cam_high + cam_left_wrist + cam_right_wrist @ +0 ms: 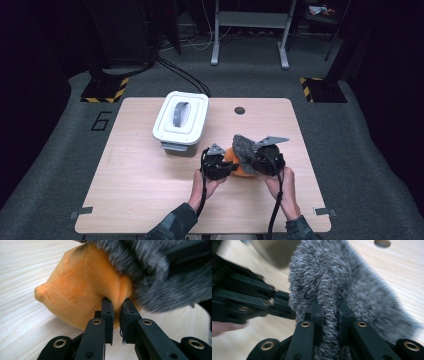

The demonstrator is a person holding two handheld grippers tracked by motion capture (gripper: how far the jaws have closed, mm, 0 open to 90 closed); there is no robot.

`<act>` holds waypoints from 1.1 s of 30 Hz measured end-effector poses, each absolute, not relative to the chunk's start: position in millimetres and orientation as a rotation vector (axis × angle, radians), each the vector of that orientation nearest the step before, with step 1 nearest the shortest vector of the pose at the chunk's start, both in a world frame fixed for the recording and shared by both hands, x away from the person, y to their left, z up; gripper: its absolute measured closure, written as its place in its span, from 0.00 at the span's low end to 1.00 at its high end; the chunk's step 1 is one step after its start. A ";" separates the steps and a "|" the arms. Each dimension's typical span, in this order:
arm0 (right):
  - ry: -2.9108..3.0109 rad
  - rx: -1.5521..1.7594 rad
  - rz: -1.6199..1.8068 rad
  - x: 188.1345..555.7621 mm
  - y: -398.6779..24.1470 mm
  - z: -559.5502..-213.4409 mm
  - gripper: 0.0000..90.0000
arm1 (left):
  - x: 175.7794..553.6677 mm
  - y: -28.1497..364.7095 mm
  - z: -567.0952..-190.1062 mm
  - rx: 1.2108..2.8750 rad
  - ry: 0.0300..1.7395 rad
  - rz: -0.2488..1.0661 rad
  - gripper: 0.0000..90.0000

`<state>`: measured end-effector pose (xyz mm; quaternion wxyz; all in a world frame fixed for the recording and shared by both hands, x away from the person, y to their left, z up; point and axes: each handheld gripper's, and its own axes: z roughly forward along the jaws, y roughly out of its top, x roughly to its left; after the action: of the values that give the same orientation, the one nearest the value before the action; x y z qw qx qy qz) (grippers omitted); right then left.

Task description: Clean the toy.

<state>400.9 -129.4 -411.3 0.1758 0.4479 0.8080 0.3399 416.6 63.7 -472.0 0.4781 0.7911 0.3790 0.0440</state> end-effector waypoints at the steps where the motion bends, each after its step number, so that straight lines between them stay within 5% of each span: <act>1: 2.284 1.260 0.941 402.4 -126.4 -415.7 0.88 | 417.9 65.1 -474.5 1.929 0.937 0.095 0.92; 16: 2.190 1.399 0.924 412.9 -165.6 -427.0 0.88 | 423.6 72.3 -478.7 1.897 0.959 0.059 0.91; 33: 2.178 1.676 0.905 440.8 -206.0 -487.9 0.88 | 424.9 79.2 -483.2 1.859 0.983 0.028 0.91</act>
<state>440.8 -206.0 -487.9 0.1239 0.5747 0.7470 0.3105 424.9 79.2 -483.2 0.4961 0.7675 0.4058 0.0115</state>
